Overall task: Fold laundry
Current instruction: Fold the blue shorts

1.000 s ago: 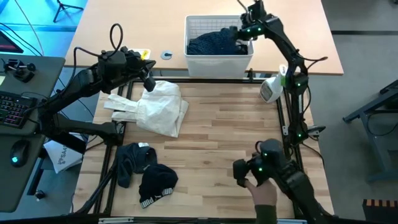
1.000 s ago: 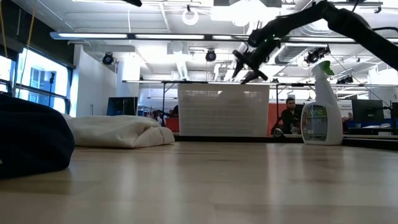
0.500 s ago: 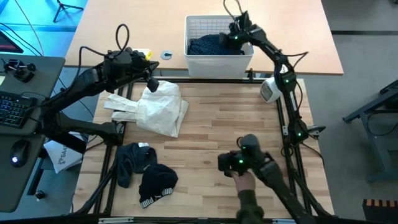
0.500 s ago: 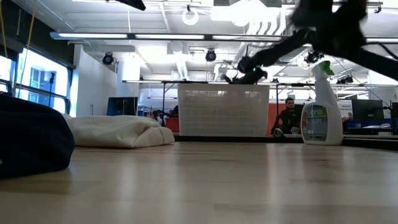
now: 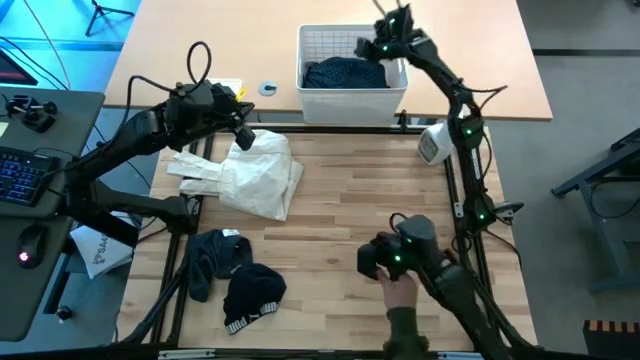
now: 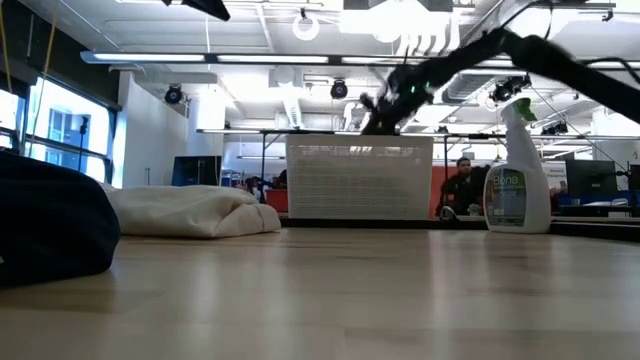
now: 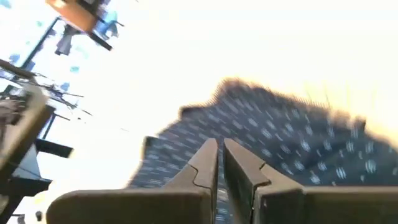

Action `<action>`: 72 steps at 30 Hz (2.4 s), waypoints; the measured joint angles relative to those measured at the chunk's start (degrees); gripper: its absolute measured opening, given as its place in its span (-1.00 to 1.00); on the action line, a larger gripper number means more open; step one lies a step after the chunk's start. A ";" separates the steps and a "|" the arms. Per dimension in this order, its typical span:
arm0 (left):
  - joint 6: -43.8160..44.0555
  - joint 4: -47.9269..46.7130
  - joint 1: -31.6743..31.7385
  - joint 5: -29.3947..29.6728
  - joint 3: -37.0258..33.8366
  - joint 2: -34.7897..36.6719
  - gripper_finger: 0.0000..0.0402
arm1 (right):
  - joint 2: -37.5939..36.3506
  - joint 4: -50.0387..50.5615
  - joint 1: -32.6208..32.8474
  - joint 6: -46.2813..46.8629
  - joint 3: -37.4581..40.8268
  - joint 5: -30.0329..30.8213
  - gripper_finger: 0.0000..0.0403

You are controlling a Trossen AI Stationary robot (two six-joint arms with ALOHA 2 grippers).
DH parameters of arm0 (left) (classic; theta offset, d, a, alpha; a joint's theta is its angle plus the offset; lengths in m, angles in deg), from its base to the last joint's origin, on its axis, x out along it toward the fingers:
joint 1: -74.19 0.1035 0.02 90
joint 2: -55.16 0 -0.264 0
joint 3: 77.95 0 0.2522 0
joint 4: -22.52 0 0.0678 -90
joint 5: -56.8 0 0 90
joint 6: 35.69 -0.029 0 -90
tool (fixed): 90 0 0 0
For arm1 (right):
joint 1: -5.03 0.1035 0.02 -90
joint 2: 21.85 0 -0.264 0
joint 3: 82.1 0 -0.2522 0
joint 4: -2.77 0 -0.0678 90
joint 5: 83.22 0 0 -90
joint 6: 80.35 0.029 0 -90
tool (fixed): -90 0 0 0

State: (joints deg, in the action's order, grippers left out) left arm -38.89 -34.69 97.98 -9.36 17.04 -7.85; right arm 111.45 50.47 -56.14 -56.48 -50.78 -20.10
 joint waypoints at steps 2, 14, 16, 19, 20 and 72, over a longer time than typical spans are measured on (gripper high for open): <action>0.61 -1.13 0.04 1.15 0.00 0.32 -1.00 | -3.20 0.21 0.49 -1.96 0.00 0.10 -0.92; 1.29 -8.72 -1.06 3.02 -0.25 1.02 -1.00 | -24.71 3.07 12.25 -13.94 -0.03 0.37 -0.92; 2.01 -7.55 -2.17 2.77 -1.81 1.58 -1.00 | -26.49 6.24 16.26 -19.78 -0.13 0.33 -0.92; 6.87 -7.70 -3.39 1.68 -4.45 2.34 -1.00 | -26.78 16.47 21.86 -23.89 -0.09 0.58 -0.92; 8.43 -8.42 -4.20 0.89 -4.89 2.70 -1.00 | -26.44 19.83 23.87 -24.31 0.47 1.50 -0.92; 96.76 -10.70 -47.90 -27.20 -40.91 -20.20 -0.08 | -101.68 -26.08 50.85 17.20 110.70 20.71 -0.92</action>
State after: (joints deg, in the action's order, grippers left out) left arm 57.87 -45.39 50.08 -36.56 -23.87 -28.05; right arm 9.77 24.39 -5.29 -39.28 59.93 0.61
